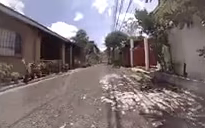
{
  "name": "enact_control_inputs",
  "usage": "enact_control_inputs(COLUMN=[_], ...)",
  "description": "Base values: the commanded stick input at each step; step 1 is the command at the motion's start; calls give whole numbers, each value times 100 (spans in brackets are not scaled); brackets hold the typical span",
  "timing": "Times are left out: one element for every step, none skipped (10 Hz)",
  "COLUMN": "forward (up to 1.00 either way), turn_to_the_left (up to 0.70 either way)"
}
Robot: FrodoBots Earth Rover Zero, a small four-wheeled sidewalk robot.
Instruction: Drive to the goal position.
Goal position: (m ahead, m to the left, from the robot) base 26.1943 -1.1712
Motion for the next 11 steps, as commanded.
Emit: enact_control_inputs(forward=[70,70,70,70,70,70,70,70,70,70,70], turn_to_the_left=[2,2,2,2,2,2,2,2,2,2,2])
